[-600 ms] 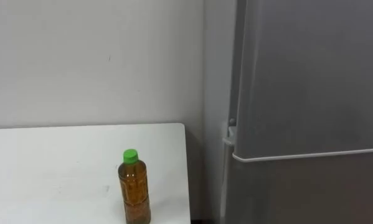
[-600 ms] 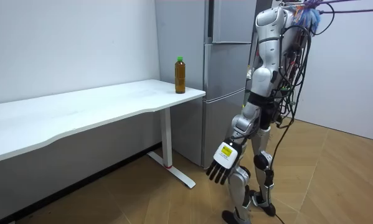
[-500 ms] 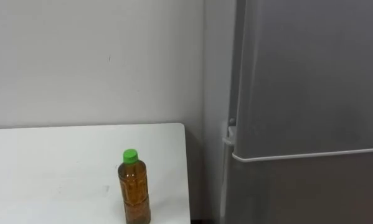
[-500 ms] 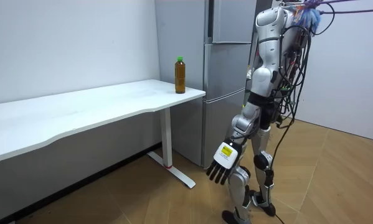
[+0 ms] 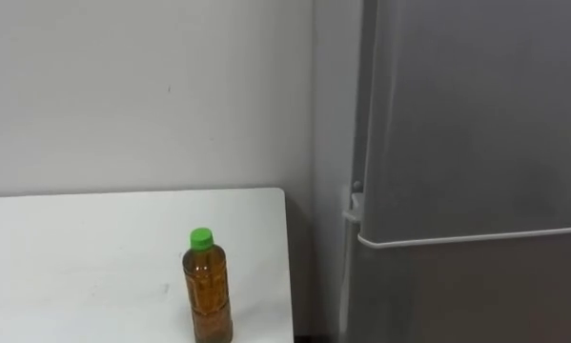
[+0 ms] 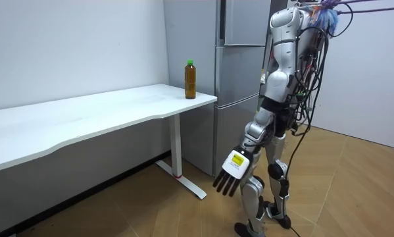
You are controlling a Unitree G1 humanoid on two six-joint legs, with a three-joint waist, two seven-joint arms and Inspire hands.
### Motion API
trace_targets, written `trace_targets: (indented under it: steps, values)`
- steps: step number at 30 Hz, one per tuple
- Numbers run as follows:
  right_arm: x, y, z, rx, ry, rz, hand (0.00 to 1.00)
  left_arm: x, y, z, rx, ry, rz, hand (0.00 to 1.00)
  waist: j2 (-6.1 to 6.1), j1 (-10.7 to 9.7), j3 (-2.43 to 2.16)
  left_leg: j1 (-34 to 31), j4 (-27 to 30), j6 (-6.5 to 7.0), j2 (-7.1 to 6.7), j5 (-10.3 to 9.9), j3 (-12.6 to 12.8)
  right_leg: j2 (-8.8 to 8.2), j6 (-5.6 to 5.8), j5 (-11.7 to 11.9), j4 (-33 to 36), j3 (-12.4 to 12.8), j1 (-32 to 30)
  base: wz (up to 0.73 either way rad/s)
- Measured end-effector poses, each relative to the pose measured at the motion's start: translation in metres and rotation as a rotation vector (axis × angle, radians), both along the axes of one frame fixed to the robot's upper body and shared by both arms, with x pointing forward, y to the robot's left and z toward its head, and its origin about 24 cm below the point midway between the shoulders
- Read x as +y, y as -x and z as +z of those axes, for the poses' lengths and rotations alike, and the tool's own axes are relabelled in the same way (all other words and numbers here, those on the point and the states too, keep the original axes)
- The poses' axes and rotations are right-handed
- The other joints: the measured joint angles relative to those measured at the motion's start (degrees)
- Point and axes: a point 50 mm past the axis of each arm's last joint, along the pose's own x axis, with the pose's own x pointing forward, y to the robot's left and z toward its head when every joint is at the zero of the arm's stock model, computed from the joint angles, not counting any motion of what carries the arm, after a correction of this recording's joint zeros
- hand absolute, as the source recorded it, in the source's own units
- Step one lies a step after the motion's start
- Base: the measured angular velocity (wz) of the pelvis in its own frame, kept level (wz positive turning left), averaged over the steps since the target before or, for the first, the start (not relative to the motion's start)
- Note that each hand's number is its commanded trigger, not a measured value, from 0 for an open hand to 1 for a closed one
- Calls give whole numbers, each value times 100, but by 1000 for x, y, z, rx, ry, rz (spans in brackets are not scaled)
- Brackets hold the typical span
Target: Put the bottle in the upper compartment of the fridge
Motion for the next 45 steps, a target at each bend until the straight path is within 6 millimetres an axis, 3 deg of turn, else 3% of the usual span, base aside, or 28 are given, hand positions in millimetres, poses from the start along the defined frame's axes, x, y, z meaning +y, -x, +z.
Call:
trace_targets:
  steps: [6,10,15,18,20,21,25,31,36,38,41,45]
  values:
    - [-3,-3,1,-5,17,14,0,21,-27,15,-228,-111,248,0,62,58,-11,32,6,1,-5,2,-12,-5,1,-2,-2,-18,39,0]
    - [-10,1,2,-5,38,-19,0,42,-65,43,-497,-176,410,0,139,265,-32,39,-3,1,-1,2,-21,-2,1,-3,10,0,26,0]
    - [-15,-1,4,-6,75,11,0,53,-102,80,-761,-239,477,0,181,334,-7,-9,1,2,-17,5,-88,-8,2,-4,-2,-31,-9,4]
    - [-15,0,4,-5,75,11,0,56,-125,111,-932,-283,467,0,183,394,-24,1,3,1,-28,7,-115,-9,9,-10,-20,-72,4,5]
    - [-17,0,4,-4,82,20,0,61,-137,138,-1051,-348,432,0,120,456,-44,11,15,1,-27,8,-109,-13,11,-11,-2,-83,-2,0]
    - [-17,0,4,-6,83,17,0,62,-140,146,-1087,-359,435,0,190,471,-48,10,14,1,-25,8,-109,-13,12,-11,0,-89,-4,0]
    - [-17,0,4,-10,92,27,0,63,-156,202,-1353,-401,424,0,137,464,-23,8,10,1,-27,7,-119,-13,13,-10,9,-99,17,2]
    - [-9,-7,3,-35,56,38,0,46,-168,249,-1593,-336,289,0,129,290,40,48,-13,2,-40,7,-159,-15,13,-10,-1,-97,88,1]
    - [-7,-14,3,-56,22,77,0,19,-192,277,-1760,-184,118,0,122,223,43,-98,24,3,-40,7,-159,-14,13,-9,2,-98,9,0]
    - [-5,-20,4,-71,8,84,0,7,-200,288,-1818,-106,41,0,120,7,40,-136,107,4,-40,7,-173,-15,13,-9,5,-124,0,5]
    - [-5,-25,4,-75,5,86,0,-14,-211,306,-1910,27,-97,0,113,-107,34,-190,114,6,-41,9,-176,-17,13,-9,12,-116,-50,1]
    - [-4,-25,4,-67,-7,103,0,-35,-222,309,-1917,176,-227,0,127,-243,12,-148,102,9,-25,14,-92,-17,12,-8,22,-54,-93,-11]
